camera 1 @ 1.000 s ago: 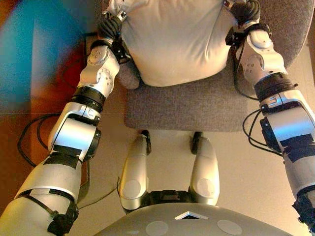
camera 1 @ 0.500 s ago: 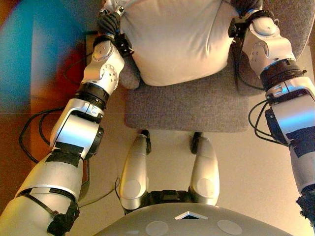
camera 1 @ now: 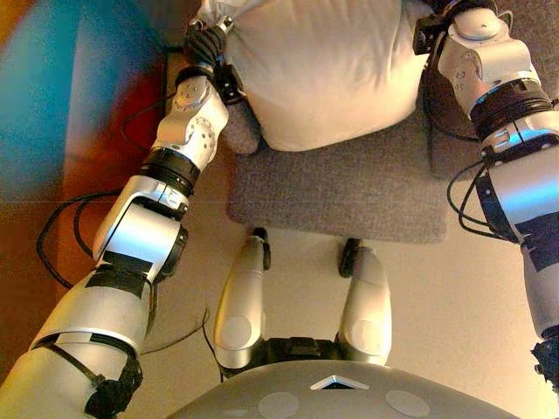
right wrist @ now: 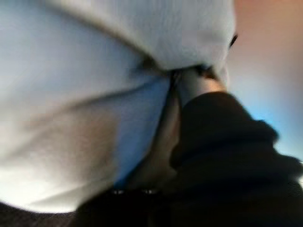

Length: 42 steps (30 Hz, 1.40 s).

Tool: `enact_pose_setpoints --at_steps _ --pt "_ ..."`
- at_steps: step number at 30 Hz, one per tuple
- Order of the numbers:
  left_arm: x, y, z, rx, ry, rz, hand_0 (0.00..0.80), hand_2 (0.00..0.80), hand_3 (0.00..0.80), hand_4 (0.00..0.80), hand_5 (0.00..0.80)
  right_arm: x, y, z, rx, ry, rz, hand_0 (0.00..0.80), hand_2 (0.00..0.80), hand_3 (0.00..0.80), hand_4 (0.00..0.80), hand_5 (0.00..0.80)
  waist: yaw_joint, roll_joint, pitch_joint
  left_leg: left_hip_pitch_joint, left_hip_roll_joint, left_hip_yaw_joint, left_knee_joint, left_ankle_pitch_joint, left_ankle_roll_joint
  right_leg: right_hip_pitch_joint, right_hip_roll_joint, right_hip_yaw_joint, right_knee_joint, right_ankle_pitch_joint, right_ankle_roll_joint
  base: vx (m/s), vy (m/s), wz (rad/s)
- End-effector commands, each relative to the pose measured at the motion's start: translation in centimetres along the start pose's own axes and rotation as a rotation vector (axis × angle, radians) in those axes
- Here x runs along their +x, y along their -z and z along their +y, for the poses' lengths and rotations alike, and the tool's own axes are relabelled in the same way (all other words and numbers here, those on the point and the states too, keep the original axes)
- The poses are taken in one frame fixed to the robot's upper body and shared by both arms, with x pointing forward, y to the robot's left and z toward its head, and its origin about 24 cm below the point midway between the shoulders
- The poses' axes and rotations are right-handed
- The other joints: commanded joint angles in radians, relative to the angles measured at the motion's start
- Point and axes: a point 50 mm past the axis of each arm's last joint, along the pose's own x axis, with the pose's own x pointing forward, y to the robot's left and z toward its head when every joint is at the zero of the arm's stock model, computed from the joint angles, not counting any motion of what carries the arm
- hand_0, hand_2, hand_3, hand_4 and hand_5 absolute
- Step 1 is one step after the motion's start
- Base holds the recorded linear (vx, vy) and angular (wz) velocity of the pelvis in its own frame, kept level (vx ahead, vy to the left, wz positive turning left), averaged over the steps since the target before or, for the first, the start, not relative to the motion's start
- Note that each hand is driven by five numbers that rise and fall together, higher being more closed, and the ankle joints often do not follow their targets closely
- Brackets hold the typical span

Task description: Pick up the cushion and take it to the sofa

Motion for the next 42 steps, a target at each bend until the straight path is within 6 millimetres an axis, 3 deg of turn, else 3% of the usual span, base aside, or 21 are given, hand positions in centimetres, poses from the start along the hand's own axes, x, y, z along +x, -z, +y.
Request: enact_pose_setpoints --at_steps 1,2,14,27,35,39,42 --pt "0.6 -4.8 -1.8 -0.007 0.009 -0.138 0.0 0.0 0.0 0.0 0.0 0.0 -3.2 1.2 0.028 0.049 -0.079 0.0 0.0 0.0 0.0 0.0 0.049 0.007 -0.019 0.059 0.037 0.02 -0.095 -0.024 -0.057 0.023 -0.002 -0.001 -0.047 0.0 0.036 -0.083 0.032 0.06" --pt "0.7 -5.1 -1.7 -0.011 -0.007 -0.149 0.0 0.0 0.0 0.0 0.0 0.0 -3.3 0.9 0.04 0.077 -0.083 0.0 0.0 0.0 0.0 0.0 0.046 0.007 -0.017 0.05 0.035 0.025 -0.108 0.008 -0.053 0.017 -0.006 -0.005 -0.065 0.029 0.028 -0.088 0.028 0.05" --pt "1.1 -7.6 1.6 0.034 -0.175 -0.233 0.0 0.0 0.0 0.0 0.0 -0.2 -4.0 -1.9 -0.021 0.284 -0.155 0.0 0.0 0.0 0.0 0.0 0.034 0.011 -0.051 0.119 0.041 0.031 -0.204 0.045 -0.058 0.077 -0.003 -0.019 -0.165 0.053 0.032 0.004 -0.006 0.01" --pt "0.8 -8.2 6.2 0.103 -0.257 -0.267 0.0 0.0 0.0 0.0 0.0 -0.8 -3.5 -4.6 -0.015 0.401 -0.185 0.0 0.0 0.0 0.0 0.0 0.025 -0.021 -0.156 0.283 0.041 0.034 -0.349 0.083 -0.053 0.263 0.022 -0.051 -0.347 0.084 0.029 0.095 -0.052 -0.02" --pt "-0.2 -6.8 8.5 0.166 -0.194 -0.249 0.0 0.0 0.0 0.0 0.0 -1.7 0.0 -8.8 0.047 0.449 -0.116 0.0 0.0 0.0 0.0 0.0 0.025 -0.023 -0.264 0.461 0.057 0.064 -0.542 0.132 -0.067 0.459 0.081 -0.095 -0.535 0.105 0.019 0.185 -0.034 0.04" --pt "-0.7 -5.5 9.0 0.12 -0.172 -0.224 0.0 0.0 0.0 0.0 0.0 -2.1 1.2 -9.6 0.092 0.47 -0.113 0.0 0.0 0.0 0.0 0.0 0.022 -0.023 -0.296 0.505 0.062 0.074 -0.561 0.13 -0.072 0.507 0.092 -0.102 -0.563 0.103 0.016 0.144 -0.013 0.04" --pt "-1.7 -3.2 9.2 0.068 -0.111 -0.174 0.0 0.0 0.0 0.0 0.0 -2.8 3.2 -9.2 0.131 0.423 -0.114 0.0 0.0 0.0 0.0 0.0 0.02 -0.025 -0.325 0.536 0.064 0.082 -0.568 0.122 -0.069 0.539 0.093 -0.104 -0.573 0.099 0.015 0.13 -0.013 0.04"
